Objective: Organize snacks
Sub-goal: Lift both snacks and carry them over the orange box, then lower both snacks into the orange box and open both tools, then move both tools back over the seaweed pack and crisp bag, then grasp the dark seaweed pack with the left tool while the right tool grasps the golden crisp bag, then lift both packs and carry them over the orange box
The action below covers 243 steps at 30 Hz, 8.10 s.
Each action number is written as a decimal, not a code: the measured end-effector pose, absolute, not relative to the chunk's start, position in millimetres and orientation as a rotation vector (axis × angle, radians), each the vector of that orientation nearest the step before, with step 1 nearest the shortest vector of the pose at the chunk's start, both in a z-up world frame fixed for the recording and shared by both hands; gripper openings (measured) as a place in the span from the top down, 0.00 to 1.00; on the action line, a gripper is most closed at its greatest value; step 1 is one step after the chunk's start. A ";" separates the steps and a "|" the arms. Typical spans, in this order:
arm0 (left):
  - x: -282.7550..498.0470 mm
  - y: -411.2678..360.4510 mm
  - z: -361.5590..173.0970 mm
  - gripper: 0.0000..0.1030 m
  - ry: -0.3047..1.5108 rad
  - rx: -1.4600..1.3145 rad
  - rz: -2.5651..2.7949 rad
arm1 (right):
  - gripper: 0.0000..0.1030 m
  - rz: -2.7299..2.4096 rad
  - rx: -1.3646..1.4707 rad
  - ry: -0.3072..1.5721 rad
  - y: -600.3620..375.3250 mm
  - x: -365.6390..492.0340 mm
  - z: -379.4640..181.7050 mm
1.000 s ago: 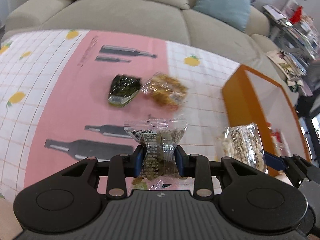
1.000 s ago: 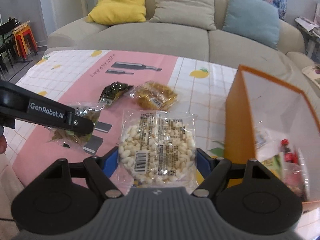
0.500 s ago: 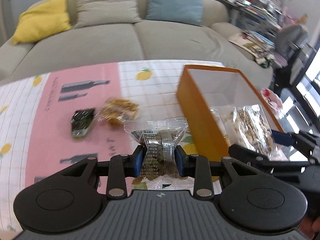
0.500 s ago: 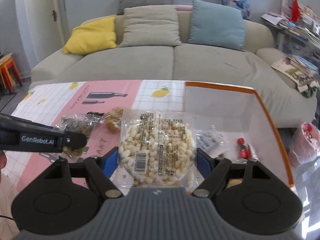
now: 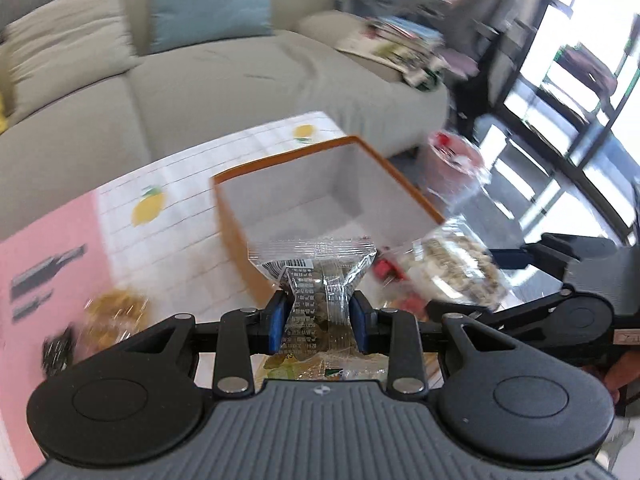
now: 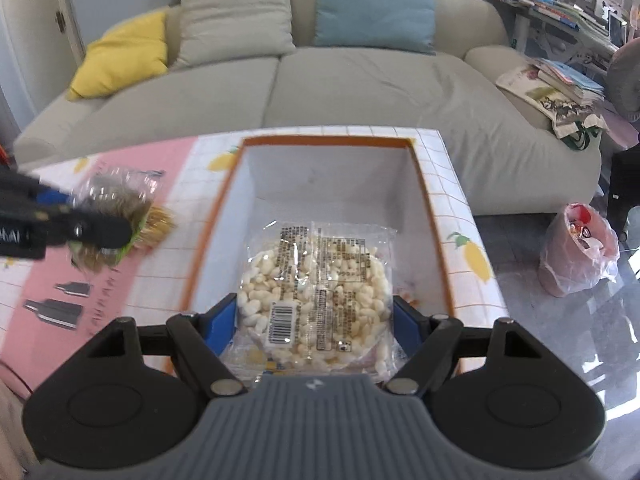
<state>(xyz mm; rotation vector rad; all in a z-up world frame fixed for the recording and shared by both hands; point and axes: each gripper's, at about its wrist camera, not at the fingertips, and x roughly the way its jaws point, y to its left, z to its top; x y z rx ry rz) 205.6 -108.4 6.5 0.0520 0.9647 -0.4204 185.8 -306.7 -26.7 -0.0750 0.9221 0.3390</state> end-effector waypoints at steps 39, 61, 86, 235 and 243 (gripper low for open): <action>353.5 -176.5 -113.4 0.47 1.174 0.654 -0.555 | 0.26 0.559 -0.412 1.151 -259.6 345.4 -141.4; 302.5 -90.4 -41.5 0.41 1.092 0.204 -0.412 | 0.25 0.582 -0.126 1.372 -230.2 339.5 -146.7; 224.7 -35.6 -50.2 0.53 1.063 -0.019 -0.270 | 0.66 0.450 0.105 1.440 -263.9 337.8 -149.4; 98.1 90.7 -151.0 0.57 0.992 -0.186 -0.021 | 0.21 0.736 -0.280 0.902 -79.0 145.3 -175.3; 97.1 89.0 -149.0 0.58 1.005 -0.194 0.001 | 0.27 0.673 -0.279 0.909 -73.6 136.1 -172.4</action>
